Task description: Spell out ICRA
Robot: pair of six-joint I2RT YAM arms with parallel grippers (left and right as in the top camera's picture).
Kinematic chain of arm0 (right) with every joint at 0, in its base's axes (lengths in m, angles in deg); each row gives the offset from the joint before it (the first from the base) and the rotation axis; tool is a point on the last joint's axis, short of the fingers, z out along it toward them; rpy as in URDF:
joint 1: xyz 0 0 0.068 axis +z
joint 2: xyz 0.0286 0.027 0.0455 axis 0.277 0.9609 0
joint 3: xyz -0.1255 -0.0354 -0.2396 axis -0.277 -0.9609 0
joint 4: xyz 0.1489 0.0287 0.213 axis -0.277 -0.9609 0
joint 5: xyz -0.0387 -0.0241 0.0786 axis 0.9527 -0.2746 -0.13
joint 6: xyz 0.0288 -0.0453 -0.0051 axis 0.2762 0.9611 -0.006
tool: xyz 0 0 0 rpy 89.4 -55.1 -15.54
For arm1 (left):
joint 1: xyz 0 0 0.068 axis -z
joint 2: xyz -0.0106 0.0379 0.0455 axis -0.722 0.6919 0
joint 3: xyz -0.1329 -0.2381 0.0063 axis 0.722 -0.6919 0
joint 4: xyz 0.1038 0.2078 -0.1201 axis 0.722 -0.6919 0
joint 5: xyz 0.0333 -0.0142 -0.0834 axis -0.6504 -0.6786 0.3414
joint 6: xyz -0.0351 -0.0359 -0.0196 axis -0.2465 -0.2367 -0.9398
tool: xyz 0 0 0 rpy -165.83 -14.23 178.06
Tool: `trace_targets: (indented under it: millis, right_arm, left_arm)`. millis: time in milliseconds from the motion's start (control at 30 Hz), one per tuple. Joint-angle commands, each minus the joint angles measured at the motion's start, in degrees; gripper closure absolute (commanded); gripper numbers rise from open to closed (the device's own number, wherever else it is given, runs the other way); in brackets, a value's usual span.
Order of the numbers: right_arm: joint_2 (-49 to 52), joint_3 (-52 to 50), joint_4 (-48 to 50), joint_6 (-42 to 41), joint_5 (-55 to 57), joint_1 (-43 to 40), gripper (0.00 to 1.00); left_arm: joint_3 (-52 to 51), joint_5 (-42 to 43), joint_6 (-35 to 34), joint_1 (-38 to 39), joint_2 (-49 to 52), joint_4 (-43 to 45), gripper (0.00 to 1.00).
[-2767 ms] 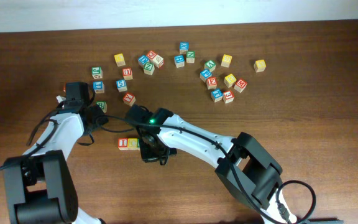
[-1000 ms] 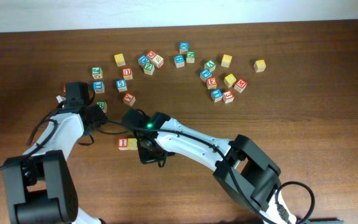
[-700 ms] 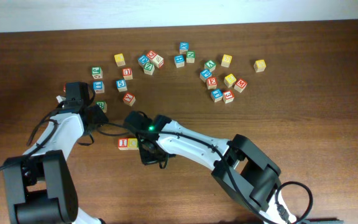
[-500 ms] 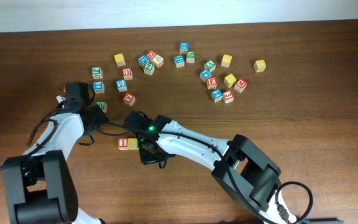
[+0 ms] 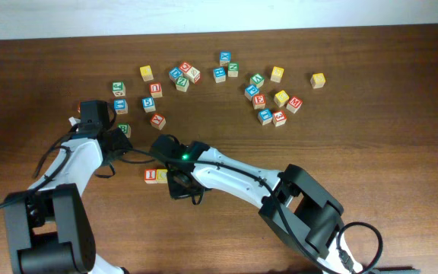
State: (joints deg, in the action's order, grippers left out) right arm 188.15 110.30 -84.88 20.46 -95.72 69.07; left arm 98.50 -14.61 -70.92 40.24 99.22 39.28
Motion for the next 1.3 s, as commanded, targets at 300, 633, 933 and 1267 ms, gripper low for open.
trace_targets:
  millis: [300, 633, 933, 1267]
  right_arm:
    - [0.22, -0.57, 0.59, -0.37, 0.55, 0.31, 0.89]
    - [0.22, -0.57, 0.74, -0.37, 0.52, 0.31, 0.89]
    - [0.22, -0.57, 0.28, -0.39, 1.44, 0.31, 0.89]
    - [0.22, -0.57, 0.66, -0.39, 1.64, 0.31, 0.89]
  left_arm:
    - [0.57, 0.02, -0.11, -0.09, 0.46, -0.07, 0.01]
    - [0.57, 0.02, -0.11, -0.09, 0.46, -0.07, 0.01]
    - [0.57, 0.02, -0.11, -0.09, 0.46, -0.07, 0.01]
    - [0.57, 0.02, -0.11, -0.09, 0.46, -0.07, 0.01]
